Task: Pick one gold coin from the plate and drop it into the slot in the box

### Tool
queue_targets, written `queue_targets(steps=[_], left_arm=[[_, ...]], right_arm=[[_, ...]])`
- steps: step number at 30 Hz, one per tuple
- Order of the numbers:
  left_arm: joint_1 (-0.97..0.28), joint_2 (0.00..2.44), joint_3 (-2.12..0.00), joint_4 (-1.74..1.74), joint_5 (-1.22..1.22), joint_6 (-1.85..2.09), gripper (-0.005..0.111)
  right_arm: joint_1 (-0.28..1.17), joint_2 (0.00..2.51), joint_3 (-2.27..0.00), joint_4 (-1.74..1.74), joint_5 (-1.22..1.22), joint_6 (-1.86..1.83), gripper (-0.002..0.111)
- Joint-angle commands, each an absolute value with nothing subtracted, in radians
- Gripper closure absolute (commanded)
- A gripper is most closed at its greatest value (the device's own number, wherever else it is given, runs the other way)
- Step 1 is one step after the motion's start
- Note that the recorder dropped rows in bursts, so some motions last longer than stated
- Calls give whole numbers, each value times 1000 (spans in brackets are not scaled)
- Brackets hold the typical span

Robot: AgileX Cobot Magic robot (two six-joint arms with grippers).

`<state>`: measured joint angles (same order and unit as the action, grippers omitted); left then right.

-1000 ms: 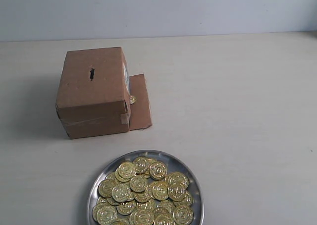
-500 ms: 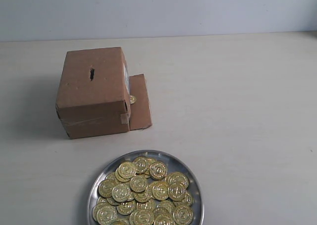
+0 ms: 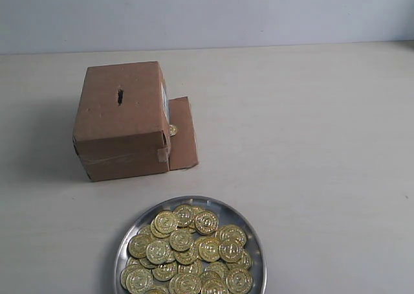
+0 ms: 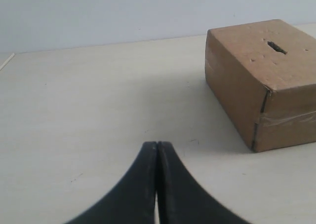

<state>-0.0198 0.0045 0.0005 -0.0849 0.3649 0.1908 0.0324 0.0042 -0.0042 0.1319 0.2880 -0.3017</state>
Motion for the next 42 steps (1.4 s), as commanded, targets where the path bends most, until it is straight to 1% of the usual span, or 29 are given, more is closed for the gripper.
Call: queue_targets(steps=[1, 10, 18, 42], left_arm=[[-23, 0, 0, -86, 352, 194, 107], [-23, 0, 0, -86, 353, 194, 107], [-90, 0, 0, -86, 353, 195, 107], [-90, 0, 0, -86, 356, 195, 107]], right_arm=[[27, 0, 0, 133, 284, -301, 108], [27, 0, 0, 133, 284, -301, 108], [39, 0, 0, 133, 284, -301, 108], [39, 0, 0, 133, 284, -301, 108]])
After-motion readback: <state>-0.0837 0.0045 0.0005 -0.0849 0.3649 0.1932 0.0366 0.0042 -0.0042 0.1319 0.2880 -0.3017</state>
